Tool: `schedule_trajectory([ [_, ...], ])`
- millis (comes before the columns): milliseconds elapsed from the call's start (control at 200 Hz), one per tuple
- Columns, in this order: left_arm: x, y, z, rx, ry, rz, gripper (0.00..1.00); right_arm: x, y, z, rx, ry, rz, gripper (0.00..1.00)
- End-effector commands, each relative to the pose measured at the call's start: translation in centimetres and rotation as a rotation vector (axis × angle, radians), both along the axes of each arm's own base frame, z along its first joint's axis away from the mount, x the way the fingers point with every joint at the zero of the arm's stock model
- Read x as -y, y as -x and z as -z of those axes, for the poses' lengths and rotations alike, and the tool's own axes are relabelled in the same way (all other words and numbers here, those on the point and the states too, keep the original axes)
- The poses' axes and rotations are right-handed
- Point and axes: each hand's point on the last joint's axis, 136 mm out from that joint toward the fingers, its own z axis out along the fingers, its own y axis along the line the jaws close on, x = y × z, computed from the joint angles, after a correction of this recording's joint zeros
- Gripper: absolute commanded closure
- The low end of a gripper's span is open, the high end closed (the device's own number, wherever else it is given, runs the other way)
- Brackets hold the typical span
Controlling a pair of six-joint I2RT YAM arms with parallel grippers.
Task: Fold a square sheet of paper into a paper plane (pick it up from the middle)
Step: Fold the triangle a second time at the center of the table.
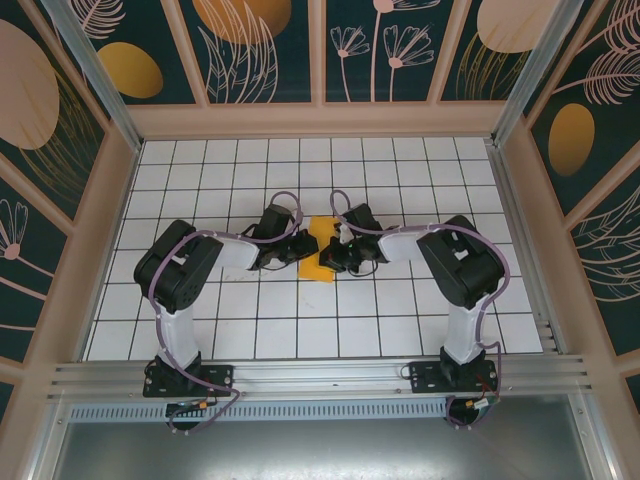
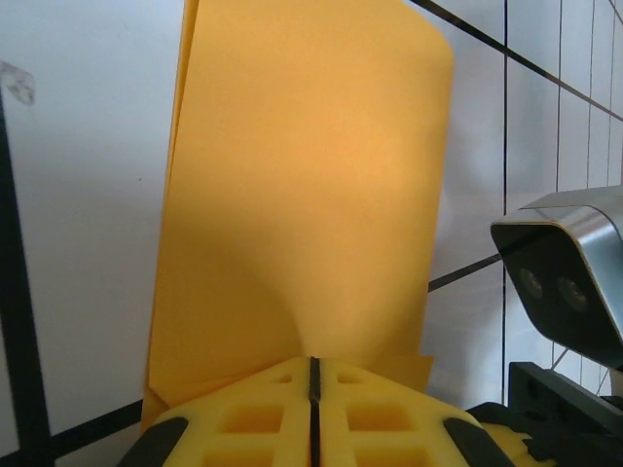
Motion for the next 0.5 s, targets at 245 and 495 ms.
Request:
schedule_trajectory([
  [245, -2.0, 0.7, 3.2, -0.065, -0.115, -0.053, 0.92, 2.2, 3.4, 1.0, -0.061, 0.042, -0.017, 1.00],
  [495, -2.3, 1.1, 3.5, -0.072, -0.122, -0.054, 0.92, 4.5, 6.6, 1.6, -0.103, 0.044, 0.006, 1.00],
])
